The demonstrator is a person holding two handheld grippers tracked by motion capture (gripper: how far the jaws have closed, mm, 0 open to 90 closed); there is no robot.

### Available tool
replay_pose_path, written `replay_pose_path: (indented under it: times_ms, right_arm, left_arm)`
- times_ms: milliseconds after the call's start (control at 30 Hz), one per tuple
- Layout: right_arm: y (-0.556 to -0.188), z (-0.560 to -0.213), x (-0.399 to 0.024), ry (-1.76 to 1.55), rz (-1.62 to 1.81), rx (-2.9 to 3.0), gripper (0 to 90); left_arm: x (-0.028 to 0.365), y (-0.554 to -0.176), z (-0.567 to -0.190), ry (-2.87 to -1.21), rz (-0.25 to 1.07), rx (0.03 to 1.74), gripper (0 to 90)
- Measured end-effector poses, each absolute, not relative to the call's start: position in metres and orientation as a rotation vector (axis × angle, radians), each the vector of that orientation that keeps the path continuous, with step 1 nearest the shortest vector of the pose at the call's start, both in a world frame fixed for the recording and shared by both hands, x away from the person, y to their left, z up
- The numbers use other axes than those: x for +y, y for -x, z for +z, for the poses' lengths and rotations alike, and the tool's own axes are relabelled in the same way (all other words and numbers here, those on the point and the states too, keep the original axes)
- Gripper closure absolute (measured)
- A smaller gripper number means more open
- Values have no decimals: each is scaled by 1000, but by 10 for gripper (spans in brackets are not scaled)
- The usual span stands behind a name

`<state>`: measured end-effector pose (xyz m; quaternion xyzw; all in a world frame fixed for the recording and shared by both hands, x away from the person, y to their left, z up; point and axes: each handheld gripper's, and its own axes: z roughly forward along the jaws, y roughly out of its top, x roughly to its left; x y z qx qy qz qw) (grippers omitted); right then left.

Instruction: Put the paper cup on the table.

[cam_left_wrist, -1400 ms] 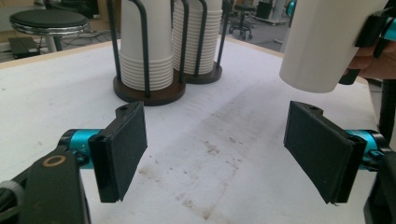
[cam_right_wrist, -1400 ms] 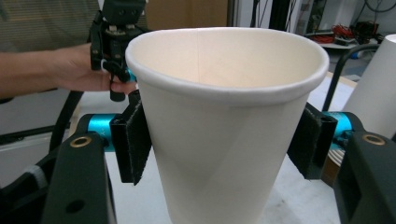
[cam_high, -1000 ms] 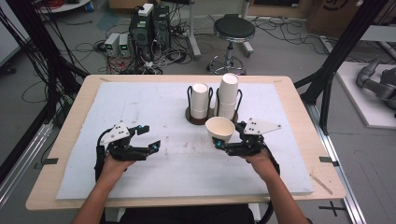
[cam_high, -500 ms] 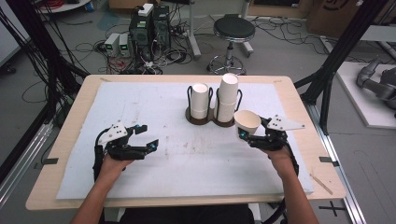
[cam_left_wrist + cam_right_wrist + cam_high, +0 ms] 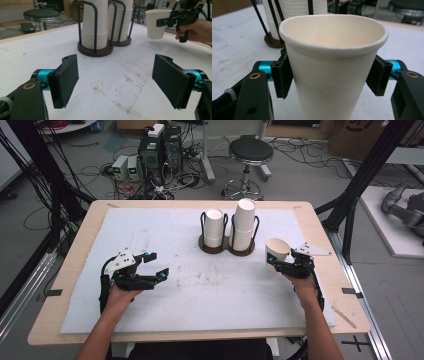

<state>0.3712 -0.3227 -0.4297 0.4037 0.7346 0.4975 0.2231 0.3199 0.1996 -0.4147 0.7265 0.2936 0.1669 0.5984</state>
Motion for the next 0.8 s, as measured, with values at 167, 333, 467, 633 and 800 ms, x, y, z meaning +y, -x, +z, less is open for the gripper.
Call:
replay_pose_path:
  times_ms: [167,333,467,633,800]
  right_arm:
    - [-376,-435,-316,-1110,1323,2065,329]
    - [-376,-436,-317,-1119,1304,2074,326]
    - [-374,-435,-319,-1123,1296,2087,320]
    - [-369,-437,-322,-1111,1293,2099,295]
    - [-366,-439,-325,-1117,1314,2116,263]
  left_arm:
    - [200,-320,-415,-1691,383,685,214]
    - [200,-319,-415,-1689,381,687,214]
    - [199,-319,-416,-1690,379,694,214]
    - [200,-319,-416,-1689,378,693,214]
    - [199,-319,-416,-1693,377,691,214]
